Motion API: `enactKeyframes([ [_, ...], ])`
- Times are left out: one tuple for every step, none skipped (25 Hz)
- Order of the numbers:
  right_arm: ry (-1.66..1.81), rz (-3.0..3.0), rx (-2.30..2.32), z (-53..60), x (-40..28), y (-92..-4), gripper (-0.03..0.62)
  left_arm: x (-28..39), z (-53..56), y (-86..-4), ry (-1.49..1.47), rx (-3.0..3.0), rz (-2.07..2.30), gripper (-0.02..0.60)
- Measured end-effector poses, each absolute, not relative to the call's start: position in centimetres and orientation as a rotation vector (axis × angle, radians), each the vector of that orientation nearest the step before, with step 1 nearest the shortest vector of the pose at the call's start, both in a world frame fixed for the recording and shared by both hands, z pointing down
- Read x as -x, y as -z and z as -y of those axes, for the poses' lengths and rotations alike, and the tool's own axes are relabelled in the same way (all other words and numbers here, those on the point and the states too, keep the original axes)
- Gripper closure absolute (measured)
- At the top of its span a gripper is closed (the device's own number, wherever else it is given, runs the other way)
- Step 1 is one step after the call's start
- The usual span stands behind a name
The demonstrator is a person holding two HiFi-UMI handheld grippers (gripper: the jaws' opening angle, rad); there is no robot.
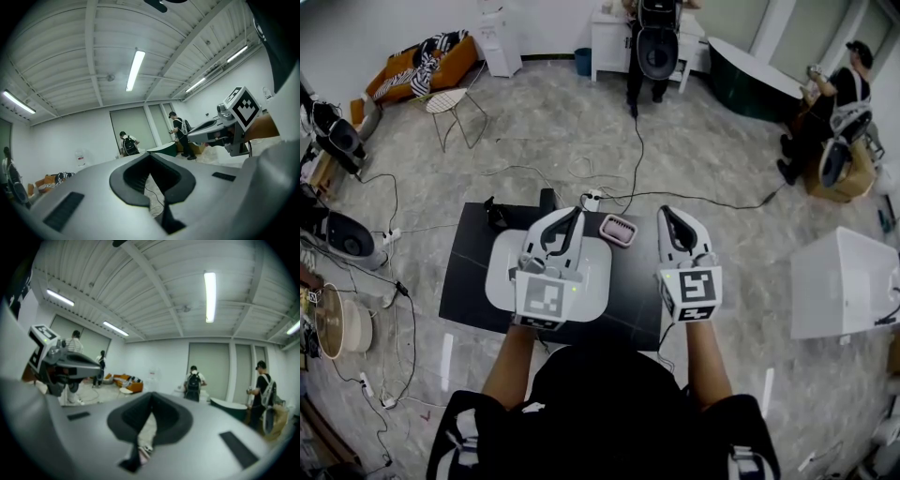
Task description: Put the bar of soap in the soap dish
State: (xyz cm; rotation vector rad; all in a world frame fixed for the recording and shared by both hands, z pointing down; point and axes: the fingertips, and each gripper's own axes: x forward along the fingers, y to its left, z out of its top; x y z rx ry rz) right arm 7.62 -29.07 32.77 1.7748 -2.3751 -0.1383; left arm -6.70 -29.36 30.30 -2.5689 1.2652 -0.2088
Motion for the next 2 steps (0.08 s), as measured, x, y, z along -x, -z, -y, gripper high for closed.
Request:
enactKeyframes([
  [0.138,2.376,-1.773,29.13,-7.45,-32.77,0.559,6.79,29.42,-30.31,0.212,2.568,-1.264,0.563],
  [0.139,2.376,-1.77,29.19,-7.28,-32.77,0.559,6.88,29.47,-30.31,0.215,2.568,-1.264,0.563],
])
